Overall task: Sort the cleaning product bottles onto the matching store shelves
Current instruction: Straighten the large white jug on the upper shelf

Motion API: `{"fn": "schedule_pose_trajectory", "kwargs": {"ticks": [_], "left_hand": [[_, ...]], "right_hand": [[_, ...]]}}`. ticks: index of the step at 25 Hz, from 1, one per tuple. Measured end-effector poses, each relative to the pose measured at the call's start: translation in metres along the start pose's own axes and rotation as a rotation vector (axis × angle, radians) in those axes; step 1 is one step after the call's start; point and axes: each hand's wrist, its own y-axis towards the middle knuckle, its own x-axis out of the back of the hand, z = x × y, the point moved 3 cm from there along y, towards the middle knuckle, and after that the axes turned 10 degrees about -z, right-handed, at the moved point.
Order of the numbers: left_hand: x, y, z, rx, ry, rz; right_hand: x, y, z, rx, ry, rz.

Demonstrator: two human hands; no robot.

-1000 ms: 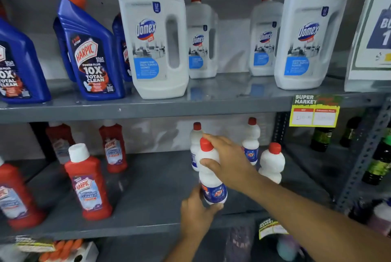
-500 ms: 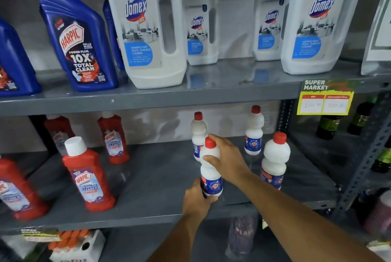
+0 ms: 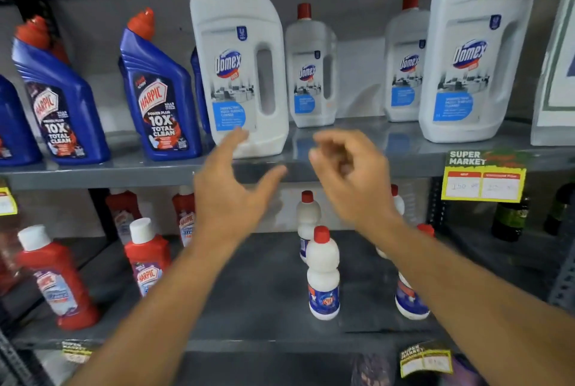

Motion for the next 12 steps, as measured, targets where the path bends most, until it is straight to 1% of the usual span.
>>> {"fn": "schedule_pose_trajectory", "kwargs": {"ticks": [2, 3, 5, 6, 7, 9, 12], "left_hand": [[0.001, 0.047, -0.008, 0.106, -0.014, -0.031], [-0.001, 0.063, -0.009, 0.162, -0.002, -0.025], [-0.010, 0.079, -0.006, 0.211, 0.064, -0.007], [-0.014, 0.082, -0.006, 0.232, 0.075, -0.008], [-0.017, 0.083, -0.005, 0.276, 0.065, -0.013], [-0.021, 0.082, 0.000, 0.346, 0.045, -0.039], [-0.027, 0.081, 0.005, 0.315, 0.049, -0.062]], "right_hand": [[-0.018, 0.049, 0.019, -0.007, -0.003, 0.024], [-0.030, 0.071, 0.018, -0.067, -0.047, 0.085], [-0.053, 0.094, 0.007, -0.228, -0.171, 0.277], [-0.062, 0.097, 0.002, -0.272, -0.193, 0.363], [-0.070, 0.096, -0.001, -0.282, -0.175, 0.413], [-0.079, 0.088, -0.004, -0.257, -0.121, 0.407], [-0.076, 0.085, -0.009, -0.262, -0.142, 0.348]]}}
